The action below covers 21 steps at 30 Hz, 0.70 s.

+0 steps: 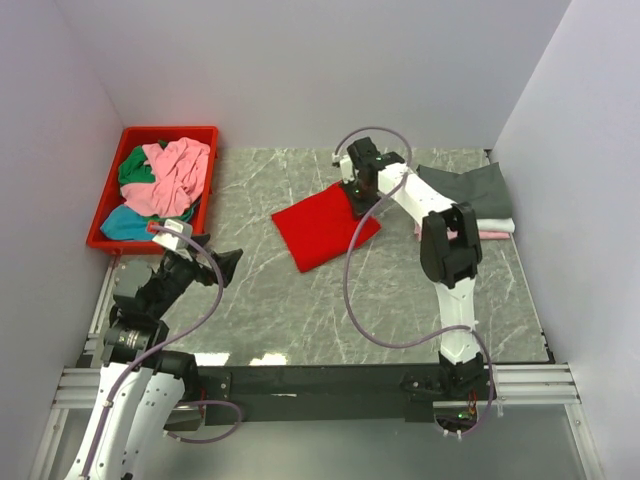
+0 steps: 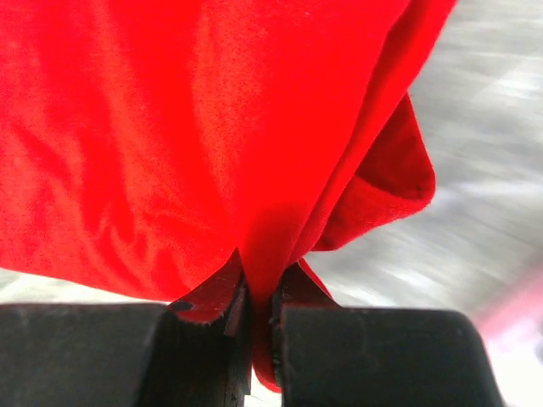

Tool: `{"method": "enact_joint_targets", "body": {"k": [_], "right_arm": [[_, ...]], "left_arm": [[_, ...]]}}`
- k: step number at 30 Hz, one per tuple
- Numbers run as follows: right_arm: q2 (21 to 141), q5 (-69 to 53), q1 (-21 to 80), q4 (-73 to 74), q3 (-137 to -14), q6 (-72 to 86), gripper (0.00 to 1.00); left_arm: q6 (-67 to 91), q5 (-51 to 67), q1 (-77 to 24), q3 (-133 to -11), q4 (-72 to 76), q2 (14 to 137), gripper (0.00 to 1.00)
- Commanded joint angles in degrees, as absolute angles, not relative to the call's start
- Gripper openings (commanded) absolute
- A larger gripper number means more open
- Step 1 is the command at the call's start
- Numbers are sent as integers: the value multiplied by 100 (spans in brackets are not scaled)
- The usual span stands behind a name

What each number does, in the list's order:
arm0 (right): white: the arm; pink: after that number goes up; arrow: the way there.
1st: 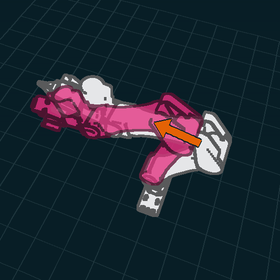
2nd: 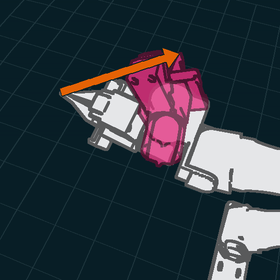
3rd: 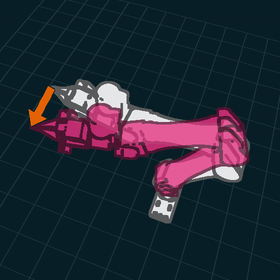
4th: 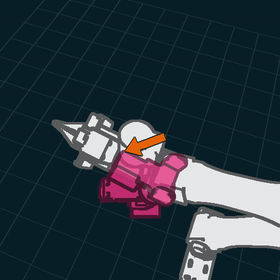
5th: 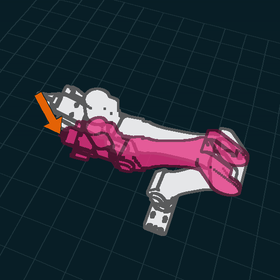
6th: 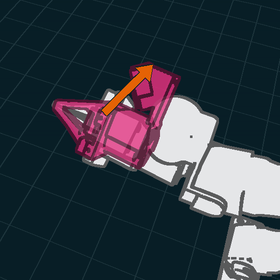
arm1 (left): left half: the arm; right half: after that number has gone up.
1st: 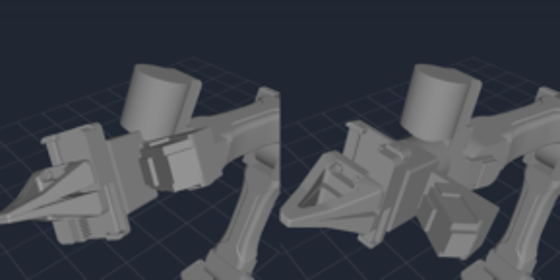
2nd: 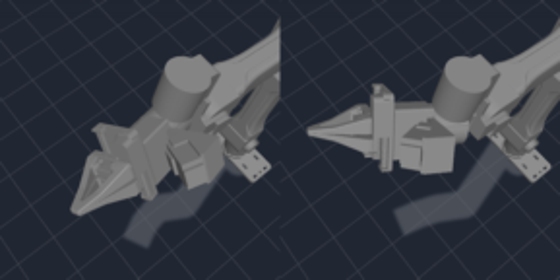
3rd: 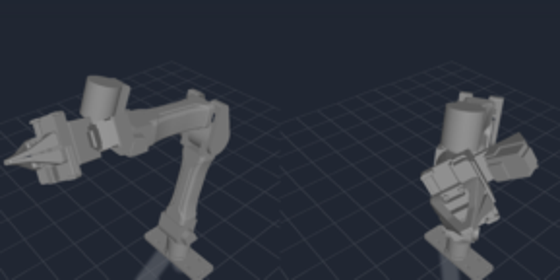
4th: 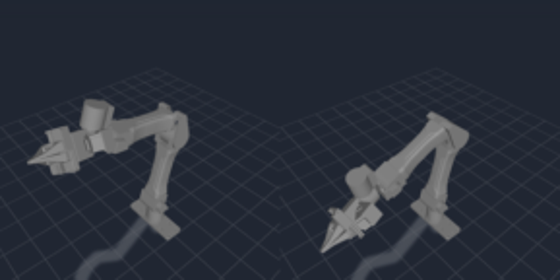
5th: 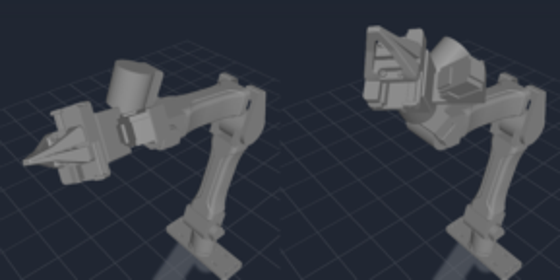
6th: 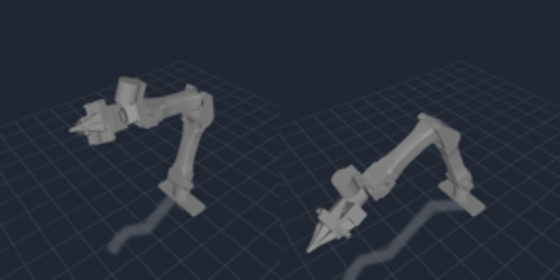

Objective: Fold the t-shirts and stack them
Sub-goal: Neatly place the folded tshirt to the corner

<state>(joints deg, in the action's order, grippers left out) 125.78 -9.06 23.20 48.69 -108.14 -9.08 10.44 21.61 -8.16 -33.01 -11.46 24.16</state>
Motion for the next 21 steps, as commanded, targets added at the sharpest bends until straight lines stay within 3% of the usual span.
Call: {"method": "enact_joint_targets", "body": {"k": [1,5,21], "right_arm": [[11945,675,2241,4607,-10627,-1564,0],[11620,1519,2118,4491,-10600,-2011,0],[11145,2548,1696,4579,-10960,-2944,0]], "left_arm": [[1099,2320,-817,-3278,-896,2268,94],[1116,2364,-817,-3252,-844,2189,94],[1108,2558,-809,-3217,-773,2048,94]]}}
